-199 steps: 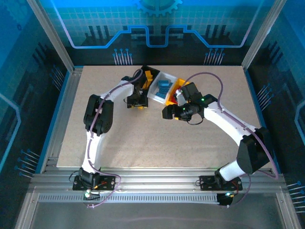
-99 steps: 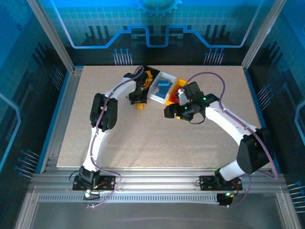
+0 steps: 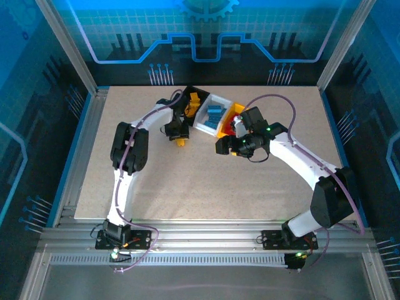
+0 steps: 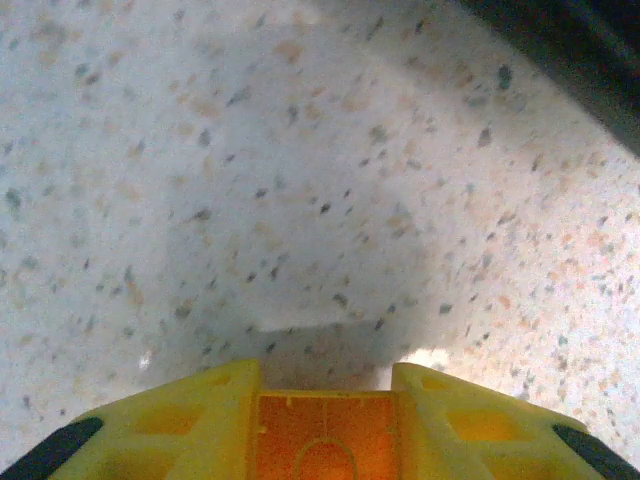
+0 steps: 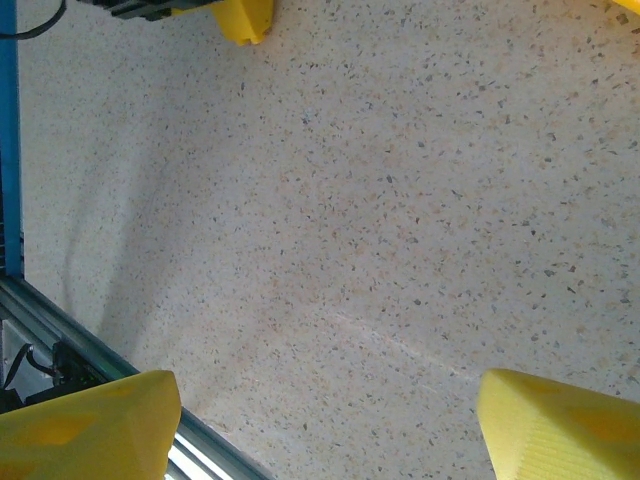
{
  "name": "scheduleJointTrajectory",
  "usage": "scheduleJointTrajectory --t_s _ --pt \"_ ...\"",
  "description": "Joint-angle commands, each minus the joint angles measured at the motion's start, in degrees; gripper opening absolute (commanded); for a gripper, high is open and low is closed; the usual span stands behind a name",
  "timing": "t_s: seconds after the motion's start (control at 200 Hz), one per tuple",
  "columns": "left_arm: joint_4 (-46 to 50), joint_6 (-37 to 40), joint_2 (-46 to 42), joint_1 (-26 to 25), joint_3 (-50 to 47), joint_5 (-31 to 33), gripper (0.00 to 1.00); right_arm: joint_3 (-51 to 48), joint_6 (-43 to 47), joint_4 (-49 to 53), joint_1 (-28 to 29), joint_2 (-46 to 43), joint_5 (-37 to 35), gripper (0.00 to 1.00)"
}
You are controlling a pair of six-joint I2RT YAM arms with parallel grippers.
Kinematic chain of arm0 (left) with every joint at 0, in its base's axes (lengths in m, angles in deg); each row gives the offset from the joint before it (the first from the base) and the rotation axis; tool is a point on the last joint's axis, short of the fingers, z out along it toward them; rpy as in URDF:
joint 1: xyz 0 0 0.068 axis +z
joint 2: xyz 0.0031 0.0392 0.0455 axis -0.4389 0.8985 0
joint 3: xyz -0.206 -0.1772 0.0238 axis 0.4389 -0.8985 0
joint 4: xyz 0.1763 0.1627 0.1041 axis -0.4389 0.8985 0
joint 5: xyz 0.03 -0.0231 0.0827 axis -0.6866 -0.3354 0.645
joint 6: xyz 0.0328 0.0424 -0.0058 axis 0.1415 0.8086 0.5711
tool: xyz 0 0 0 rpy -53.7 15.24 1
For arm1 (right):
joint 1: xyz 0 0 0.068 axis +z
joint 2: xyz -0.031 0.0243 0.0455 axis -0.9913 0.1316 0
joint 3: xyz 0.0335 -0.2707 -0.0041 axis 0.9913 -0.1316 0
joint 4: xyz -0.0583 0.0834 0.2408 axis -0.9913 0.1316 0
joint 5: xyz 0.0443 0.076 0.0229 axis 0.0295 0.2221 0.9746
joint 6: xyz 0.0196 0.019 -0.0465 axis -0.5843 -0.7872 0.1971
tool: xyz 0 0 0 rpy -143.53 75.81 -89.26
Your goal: Sort the legos into containers by color
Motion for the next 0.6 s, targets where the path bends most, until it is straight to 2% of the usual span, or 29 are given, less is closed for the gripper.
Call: scheduleJointTrajectory --t_s 0.0,0.21,0.44,0.53,0.595 --pt "-3.8 -5.4 -6.4 3.1 -1.6 -6.9 0.38 -0.5 0.8 0.2 -0.9 -2.1 0.5 0.79" --pt "-11.2 -15.2 -5.5 5.1 4.8 -13.9 0.38 -2.9 0.0 0.5 -2.2 -5.8 -0.4 0.79" --pt "-18.3 -27.1 1.7 5.9 14.8 -15.3 0.40 -5.2 -1.1 0.2 -3.7 -8.9 -1.1 0.79" --pt "-17.8 -30.1 5.9 6.3 21.0 -15.3 0.48 -6.1 -1.6 -0.3 -4.2 -9.7 -1.3 0.80" --pt "-16.3 -31.4 8.8 6.6 25.7 -15.6 0.60 -6.5 -1.8 -0.6 -4.5 -10.0 -1.3 0.79"
